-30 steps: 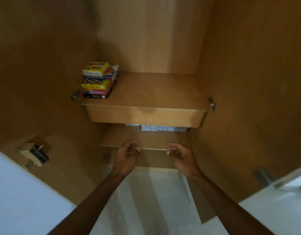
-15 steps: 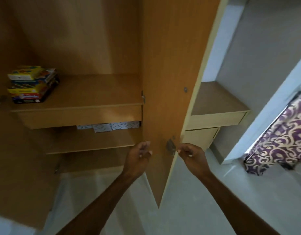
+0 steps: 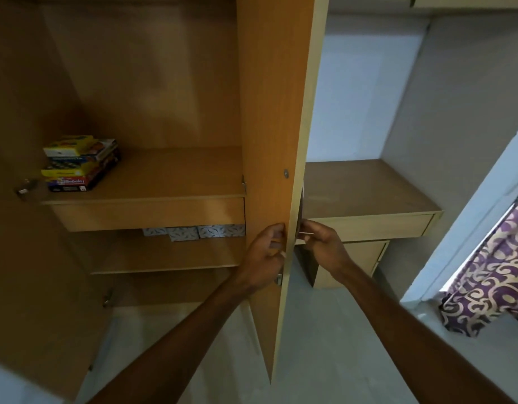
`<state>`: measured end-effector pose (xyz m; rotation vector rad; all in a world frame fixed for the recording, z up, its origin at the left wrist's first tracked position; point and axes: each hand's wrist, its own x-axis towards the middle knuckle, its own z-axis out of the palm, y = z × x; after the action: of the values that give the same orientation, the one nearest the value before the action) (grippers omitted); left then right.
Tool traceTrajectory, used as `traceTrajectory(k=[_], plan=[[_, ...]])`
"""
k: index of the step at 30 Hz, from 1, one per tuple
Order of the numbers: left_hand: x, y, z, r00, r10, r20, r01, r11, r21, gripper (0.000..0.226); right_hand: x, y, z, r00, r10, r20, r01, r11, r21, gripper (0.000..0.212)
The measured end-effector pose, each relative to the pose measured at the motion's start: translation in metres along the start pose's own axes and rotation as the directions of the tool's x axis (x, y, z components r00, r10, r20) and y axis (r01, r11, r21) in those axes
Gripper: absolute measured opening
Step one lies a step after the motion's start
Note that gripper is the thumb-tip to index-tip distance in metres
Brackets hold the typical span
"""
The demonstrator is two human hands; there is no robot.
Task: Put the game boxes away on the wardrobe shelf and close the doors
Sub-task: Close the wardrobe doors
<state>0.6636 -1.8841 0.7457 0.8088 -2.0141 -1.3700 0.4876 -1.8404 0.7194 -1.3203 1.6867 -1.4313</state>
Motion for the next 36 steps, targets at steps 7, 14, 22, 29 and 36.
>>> traceTrajectory(k=[7, 14, 22, 29, 36], plan=[[-0.013, -0.024, -0.034, 0.988, 0.012, -0.155, -0.022, 0.998, -0.061, 0.04, 0.009, -0.012, 0.03, 0.997, -0.057, 0.05, 0.06, 0.997, -0.053, 0.031], [-0.028, -0.051, -0.114, 0.954, -0.019, -0.3, -0.004, 0.997, -0.076, 0.036, 0.041, -0.026, 0.104, 0.974, -0.124, 0.191, 0.122, 0.992, 0.02, 0.01], [-0.035, -0.077, -0.21, 0.907, -0.016, -0.422, -0.001, 0.999, -0.039, 0.039, 0.085, -0.044, 0.209, 0.949, -0.17, 0.267, 0.176, 0.984, 0.002, 0.005], [-0.011, -0.101, -0.298, 0.901, -0.076, -0.427, 0.015, 0.989, -0.145, 0.039, 0.132, -0.06, 0.304, 0.969, -0.173, 0.177, 0.194, 0.975, -0.108, 0.008], [0.034, -0.122, -0.368, 0.918, -0.141, -0.371, 0.067, 0.976, -0.205, 0.044, 0.19, -0.065, 0.367, 0.975, -0.198, 0.096, 0.215, 0.951, -0.221, 0.013]])
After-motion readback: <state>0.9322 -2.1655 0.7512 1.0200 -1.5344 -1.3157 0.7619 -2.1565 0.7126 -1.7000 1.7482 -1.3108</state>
